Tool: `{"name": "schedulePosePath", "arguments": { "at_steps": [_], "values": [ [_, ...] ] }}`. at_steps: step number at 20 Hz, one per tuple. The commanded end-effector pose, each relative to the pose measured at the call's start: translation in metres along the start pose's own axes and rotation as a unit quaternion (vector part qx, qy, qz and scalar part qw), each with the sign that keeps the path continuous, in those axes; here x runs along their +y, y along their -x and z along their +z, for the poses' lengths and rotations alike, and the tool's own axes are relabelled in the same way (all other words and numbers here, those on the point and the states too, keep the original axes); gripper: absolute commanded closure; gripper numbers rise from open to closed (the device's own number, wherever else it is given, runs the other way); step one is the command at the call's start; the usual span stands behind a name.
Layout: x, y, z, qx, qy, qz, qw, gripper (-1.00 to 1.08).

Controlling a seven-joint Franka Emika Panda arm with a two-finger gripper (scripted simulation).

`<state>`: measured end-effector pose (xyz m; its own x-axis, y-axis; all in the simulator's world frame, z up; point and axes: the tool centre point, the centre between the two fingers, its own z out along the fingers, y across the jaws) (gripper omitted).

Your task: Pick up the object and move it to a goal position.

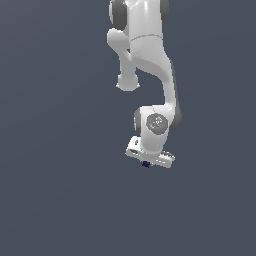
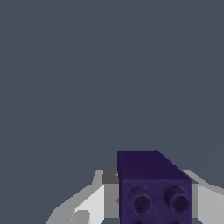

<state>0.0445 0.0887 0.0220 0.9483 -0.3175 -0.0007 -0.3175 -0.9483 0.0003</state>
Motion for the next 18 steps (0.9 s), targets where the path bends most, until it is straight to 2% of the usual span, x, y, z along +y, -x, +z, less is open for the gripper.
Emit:
{"name": "schedulePosePath", "arguments": {
  "at_steps": [1, 11, 18],
  "values": [
    [0.0, 0.0, 0.0, 0.0, 0.0, 0.0, 1.0, 1.08],
    [-0.001, -0.001, -0.003, 0.0, 0.0, 0.0, 1.0, 1.08],
    [-0.011, -0.007, -0.03, 0.0, 0.0, 0.0, 1.0, 1.08]
  ]
}}
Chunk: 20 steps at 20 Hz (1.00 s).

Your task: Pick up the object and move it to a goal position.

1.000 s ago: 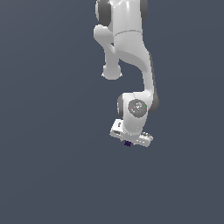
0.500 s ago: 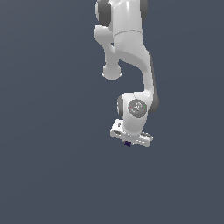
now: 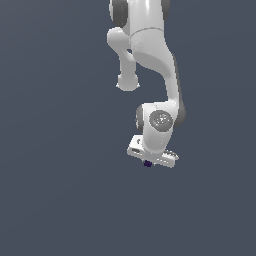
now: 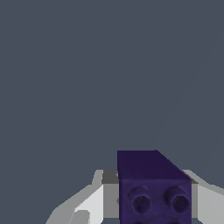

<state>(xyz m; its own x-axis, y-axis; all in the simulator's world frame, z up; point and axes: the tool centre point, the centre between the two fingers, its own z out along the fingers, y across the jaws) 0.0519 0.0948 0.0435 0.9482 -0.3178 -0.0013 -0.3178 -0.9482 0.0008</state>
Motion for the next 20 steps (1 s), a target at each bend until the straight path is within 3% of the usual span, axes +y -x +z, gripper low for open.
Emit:
{"name": "schedulePosePath", "arguments": {
  "at_steps": [1, 20],
  "values": [
    [-0.005, -0.003, -0.014, 0.001, 0.0, 0.0, 1.0, 1.08],
    [-0.065, -0.043, -0.166, 0.001, 0.0, 0.0, 1.0, 1.08]
  ]
}}
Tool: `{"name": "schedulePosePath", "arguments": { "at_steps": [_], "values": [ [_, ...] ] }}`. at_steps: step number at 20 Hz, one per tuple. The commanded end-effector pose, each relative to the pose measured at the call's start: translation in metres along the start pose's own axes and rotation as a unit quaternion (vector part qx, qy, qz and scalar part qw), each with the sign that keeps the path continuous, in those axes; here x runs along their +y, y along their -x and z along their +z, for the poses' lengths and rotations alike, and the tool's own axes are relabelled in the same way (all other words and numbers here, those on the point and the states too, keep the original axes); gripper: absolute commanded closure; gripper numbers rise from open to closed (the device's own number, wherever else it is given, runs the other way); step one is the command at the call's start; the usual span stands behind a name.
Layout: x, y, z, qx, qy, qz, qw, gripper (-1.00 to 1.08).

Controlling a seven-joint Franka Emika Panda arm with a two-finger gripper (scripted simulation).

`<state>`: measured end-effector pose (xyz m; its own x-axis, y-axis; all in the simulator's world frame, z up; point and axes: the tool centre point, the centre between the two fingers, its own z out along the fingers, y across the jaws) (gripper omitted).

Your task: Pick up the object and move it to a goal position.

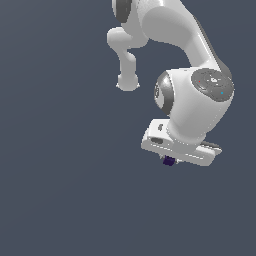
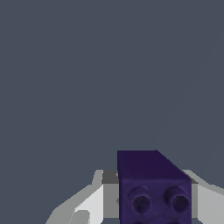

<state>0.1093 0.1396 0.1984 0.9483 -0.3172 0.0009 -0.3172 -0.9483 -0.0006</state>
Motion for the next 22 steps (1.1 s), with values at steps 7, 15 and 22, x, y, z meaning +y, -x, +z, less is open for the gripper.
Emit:
{"name": "schedulePosePath", "arguments": {
  "at_steps": [7, 15, 22],
  "values": [
    [-0.018, -0.013, -0.045, 0.0, 0.0, 0.0, 1.0, 1.08],
    [-0.026, -0.019, -0.062, 0.0, 0.0, 0.0, 1.0, 1.08],
    [-0.028, -0.021, -0.065, 0.0, 0.0, 0.0, 1.0, 1.08]
  ]
}}
